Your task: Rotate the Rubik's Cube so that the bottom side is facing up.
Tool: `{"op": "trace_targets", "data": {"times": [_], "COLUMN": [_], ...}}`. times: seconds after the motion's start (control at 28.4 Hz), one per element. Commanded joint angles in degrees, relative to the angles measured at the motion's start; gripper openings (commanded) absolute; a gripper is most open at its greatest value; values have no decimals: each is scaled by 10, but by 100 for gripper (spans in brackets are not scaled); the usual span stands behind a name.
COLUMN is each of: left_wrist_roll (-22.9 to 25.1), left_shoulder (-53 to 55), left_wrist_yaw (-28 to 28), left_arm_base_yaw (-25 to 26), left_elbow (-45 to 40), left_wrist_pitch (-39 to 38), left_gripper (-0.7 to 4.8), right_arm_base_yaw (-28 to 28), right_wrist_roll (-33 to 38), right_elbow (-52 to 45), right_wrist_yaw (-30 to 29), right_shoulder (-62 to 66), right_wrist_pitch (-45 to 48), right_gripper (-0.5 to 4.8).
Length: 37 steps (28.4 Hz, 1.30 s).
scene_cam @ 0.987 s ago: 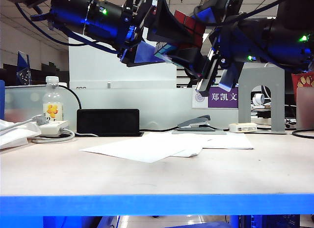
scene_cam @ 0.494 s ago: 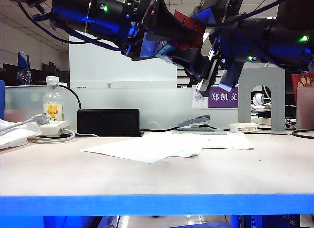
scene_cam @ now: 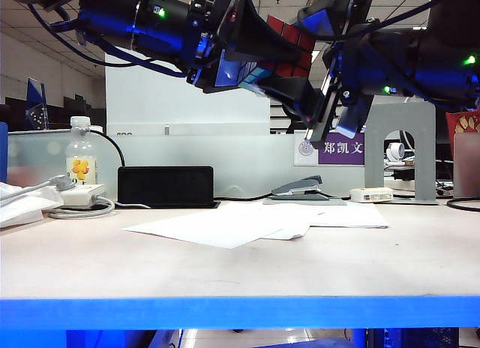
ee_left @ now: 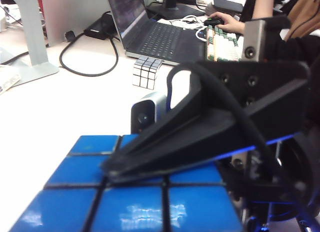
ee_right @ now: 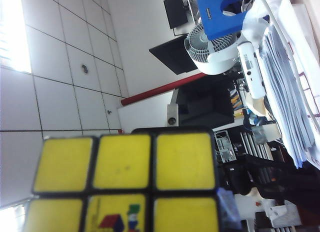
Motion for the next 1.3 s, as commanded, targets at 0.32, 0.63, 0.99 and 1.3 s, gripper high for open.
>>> {"op": "trace_targets", "data": {"times": [0.32,0.63,0.99,1.3], "left_wrist_roll": [20,27,66,153], "left_shoulder": [-1,-2,-63,-63], "left_wrist_yaw": [-17,-17,-40,-118], "left_arm_base_yaw": [2,9,31,32], "left_elbow": [3,4,27,114], "left_wrist_pitch": [-37,-94,-284,-521], "left_gripper": [48,48,47,48], "right_arm_base_yaw": [-34,-158,-166,-166], "right_wrist_roll": [-30,-81,-93,-94], "right_elbow": [2,1,1,1], "right_wrist_yaw": [-37,-136,-148,-161], "right_shoulder": [-3,-3,-3,-3], "right_wrist_pitch": [21,19,19,19], "right_gripper": [392,391,391,391]}}
